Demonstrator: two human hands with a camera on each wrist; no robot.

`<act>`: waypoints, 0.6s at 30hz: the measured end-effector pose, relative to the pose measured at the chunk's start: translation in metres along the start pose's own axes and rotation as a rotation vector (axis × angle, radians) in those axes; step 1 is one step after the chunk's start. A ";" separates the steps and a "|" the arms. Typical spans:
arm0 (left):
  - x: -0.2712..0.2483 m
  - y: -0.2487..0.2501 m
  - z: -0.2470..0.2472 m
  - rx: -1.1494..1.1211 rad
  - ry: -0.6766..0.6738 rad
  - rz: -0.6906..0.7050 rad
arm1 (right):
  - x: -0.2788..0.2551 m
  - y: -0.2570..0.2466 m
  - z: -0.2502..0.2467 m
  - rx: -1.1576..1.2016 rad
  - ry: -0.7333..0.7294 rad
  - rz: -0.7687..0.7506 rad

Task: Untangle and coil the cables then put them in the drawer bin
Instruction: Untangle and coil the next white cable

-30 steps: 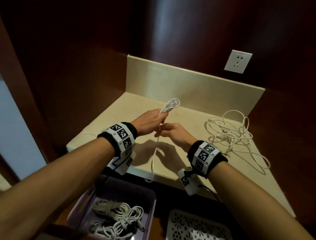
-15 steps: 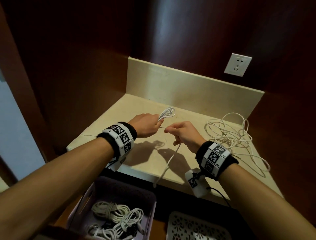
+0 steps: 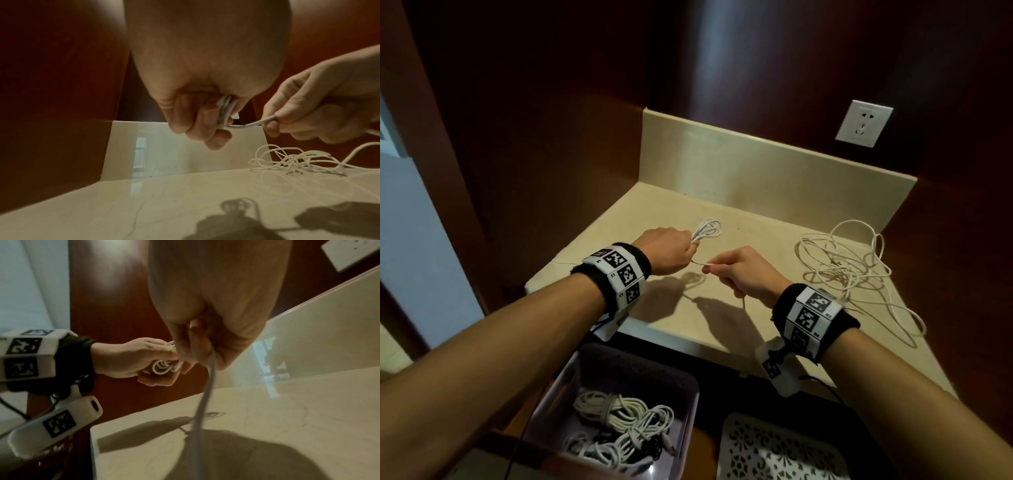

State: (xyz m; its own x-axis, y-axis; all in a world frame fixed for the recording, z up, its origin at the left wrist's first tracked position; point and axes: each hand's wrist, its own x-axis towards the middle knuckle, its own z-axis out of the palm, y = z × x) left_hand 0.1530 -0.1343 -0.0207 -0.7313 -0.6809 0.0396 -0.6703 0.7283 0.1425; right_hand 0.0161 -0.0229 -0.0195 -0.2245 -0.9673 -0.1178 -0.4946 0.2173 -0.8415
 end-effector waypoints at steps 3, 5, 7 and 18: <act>-0.007 0.005 0.002 0.042 -0.033 0.027 | -0.001 0.000 -0.009 -0.238 0.092 -0.055; -0.008 0.010 0.004 0.038 -0.041 0.039 | -0.005 0.003 -0.010 -0.318 0.130 -0.082; -0.008 0.013 0.005 0.015 -0.030 0.030 | -0.011 0.006 -0.009 -0.316 0.141 -0.094; -0.004 0.022 0.009 -0.063 -0.083 0.028 | -0.031 0.007 -0.013 -0.253 0.117 -0.041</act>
State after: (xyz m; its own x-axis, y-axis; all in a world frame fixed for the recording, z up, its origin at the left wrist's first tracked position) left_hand 0.1405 -0.1147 -0.0267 -0.7590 -0.6499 -0.0378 -0.6426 0.7386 0.2040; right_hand 0.0090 0.0106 -0.0151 -0.2881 -0.9575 -0.0128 -0.6954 0.2184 -0.6846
